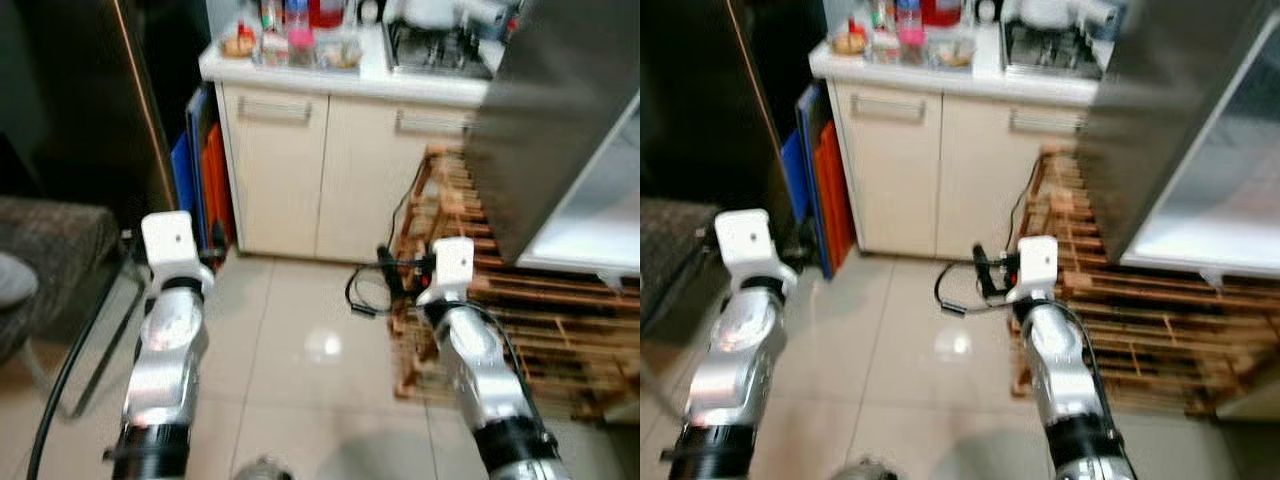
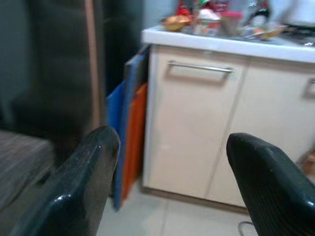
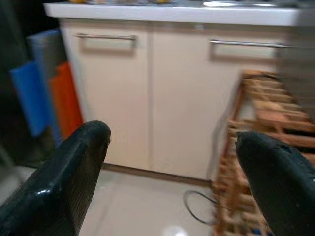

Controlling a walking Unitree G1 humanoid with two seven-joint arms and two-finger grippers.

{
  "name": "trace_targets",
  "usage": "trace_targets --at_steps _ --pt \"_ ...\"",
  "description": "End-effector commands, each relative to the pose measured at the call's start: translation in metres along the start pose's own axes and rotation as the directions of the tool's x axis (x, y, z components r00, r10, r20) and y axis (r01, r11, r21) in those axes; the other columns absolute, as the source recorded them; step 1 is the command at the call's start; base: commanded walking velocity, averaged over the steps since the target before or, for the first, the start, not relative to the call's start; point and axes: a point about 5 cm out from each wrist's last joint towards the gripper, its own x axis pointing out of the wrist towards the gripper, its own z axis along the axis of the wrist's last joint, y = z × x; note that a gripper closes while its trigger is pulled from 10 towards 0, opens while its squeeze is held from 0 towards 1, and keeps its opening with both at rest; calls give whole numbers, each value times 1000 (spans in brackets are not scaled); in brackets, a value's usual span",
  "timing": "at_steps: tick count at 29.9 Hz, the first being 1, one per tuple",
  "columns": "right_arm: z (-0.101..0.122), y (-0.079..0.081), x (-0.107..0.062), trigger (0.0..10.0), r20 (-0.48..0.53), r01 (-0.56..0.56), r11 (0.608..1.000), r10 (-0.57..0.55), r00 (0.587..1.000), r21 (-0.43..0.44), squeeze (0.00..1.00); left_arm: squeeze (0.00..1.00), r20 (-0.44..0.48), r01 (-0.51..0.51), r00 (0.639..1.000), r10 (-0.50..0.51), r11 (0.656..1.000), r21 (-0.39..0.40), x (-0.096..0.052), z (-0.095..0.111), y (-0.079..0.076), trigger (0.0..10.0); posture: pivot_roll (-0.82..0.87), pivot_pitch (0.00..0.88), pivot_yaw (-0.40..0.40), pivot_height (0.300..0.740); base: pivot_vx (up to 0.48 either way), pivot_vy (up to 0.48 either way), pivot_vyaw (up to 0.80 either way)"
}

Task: Restocking fridge

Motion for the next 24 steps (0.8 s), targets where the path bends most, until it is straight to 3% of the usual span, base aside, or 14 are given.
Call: trace_targets --at_steps 1,4,7,10,11,17,20,24 --pt "7 -2 3 10000 21 37 999 -37 999 4 0 0 1 25 1000 -25 999 26 3 3 -1 10000 -68 0 -26 740 480 0 0" --pt "3 -8 -3 10000 -8 113 993 -113 994 -37 0 0 -37 74 997 -71 994 79 1 -1 1 10000 -66 0 -23 740 480 0 0" --pt "1 -9 -12 10000 -3 119 991 -120 993 -61 0 0 -124 110 988 -97 988 108 -10 -16 11 10000 -60 0 -11 740 480 0 0" --pt "-7 -8 -14 10000 -18 122 991 -123 992 -61 0 0 -153 95 985 -80 991 92 -13 -25 13 10000 -53 0 -3 740 480 0 0" --pt "-11 -7 -12 10000 -33 138 990 -139 990 -42 0 0 -162 66 985 -57 996 53 -12 -26 10 10000 -51 0 3 740 480 0 0" --pt "0 7 -3 10000 10 73 996 -72 997 -46 0 0 -42 122 992 -118 988 92 -4 -2 -5 10000 -43 0 -6 740 480 0 207" --pt "0 7 -2 10000 4 67 996 -67 998 -50 0 0 -53 98 994 -94 992 73 -1 -2 -4 10000 -33 0 -11 740 480 0 688" --pt "1 6 3 10000 11 69 997 -68 998 -37 0 0 3 114 993 -115 989 91 7 13 -7 10000 -20 0 -14 740 480 0 0"
